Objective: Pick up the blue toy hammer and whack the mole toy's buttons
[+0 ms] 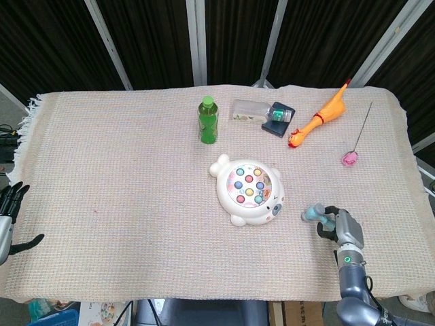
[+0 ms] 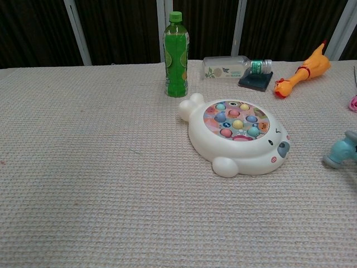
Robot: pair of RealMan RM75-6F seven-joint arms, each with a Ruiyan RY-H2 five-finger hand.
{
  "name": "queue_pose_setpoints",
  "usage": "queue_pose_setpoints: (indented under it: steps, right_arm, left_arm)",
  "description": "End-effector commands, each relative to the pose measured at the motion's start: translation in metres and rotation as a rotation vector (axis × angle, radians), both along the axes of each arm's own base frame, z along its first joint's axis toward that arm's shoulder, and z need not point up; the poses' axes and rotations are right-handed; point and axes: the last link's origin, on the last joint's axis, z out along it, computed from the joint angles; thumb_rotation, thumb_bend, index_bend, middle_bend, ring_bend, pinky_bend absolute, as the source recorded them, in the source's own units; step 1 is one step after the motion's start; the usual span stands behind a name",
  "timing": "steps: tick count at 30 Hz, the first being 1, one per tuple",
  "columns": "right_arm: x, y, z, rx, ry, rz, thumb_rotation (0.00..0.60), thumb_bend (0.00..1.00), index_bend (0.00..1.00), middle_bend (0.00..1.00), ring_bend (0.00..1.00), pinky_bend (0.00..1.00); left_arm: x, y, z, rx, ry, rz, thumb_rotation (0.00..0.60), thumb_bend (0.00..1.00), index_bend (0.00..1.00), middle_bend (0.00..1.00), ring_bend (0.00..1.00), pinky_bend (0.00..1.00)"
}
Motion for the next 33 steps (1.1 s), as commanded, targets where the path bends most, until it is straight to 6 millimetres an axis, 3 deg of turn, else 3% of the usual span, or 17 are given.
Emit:
queue_pose_setpoints:
  steps: [1, 24, 27, 29, 33]
  right_arm:
    - [0.000, 0.001, 0.000, 0.002, -0.005, -0.001, 0.600, 0.49, 0.38, 0.28, 0.13, 0.24]
    - [0.007, 0.005, 0.002, -0.005, -0.016, 0.022, 0.600, 0.49, 0.38, 0.28, 0.13, 0.22]
    - [0.007, 0.004, 0.004, -0.010, -0.017, 0.028, 0.600, 0.49, 0.31, 0.24, 0.09, 0.13]
    - [0.008, 0.004, 0.007, -0.013, -0.012, 0.045, 0.600, 0.49, 0.21, 0.18, 0.03, 0.05]
    - [0.010, 0.006, 0.012, -0.019, -0.007, 0.079, 0.600, 0.48, 0.08, 0.11, 0.00, 0.01]
  left_arm:
    - [0.000, 0.000, 0.000, 0.000, 0.000, 0.000, 0.600, 0.00, 0.00, 0.00, 0.00, 0.00]
    - [0.000, 0.000, 0.000, 0.004, 0.001, -0.002, 0.600, 0.00, 0.00, 0.00, 0.00, 0.00]
    - [0.000, 0.000, 0.000, 0.004, 0.001, -0.001, 0.600, 0.00, 0.00, 0.00, 0.00, 0.00]
    - [0.000, 0.000, 0.000, 0.004, 0.000, -0.001, 0.600, 0.00, 0.00, 0.00, 0.00, 0.00]
    - [0.000, 0.000, 0.000, 0.004, -0.001, -0.001, 0.600, 0.00, 0.00, 0.00, 0.00, 0.00]
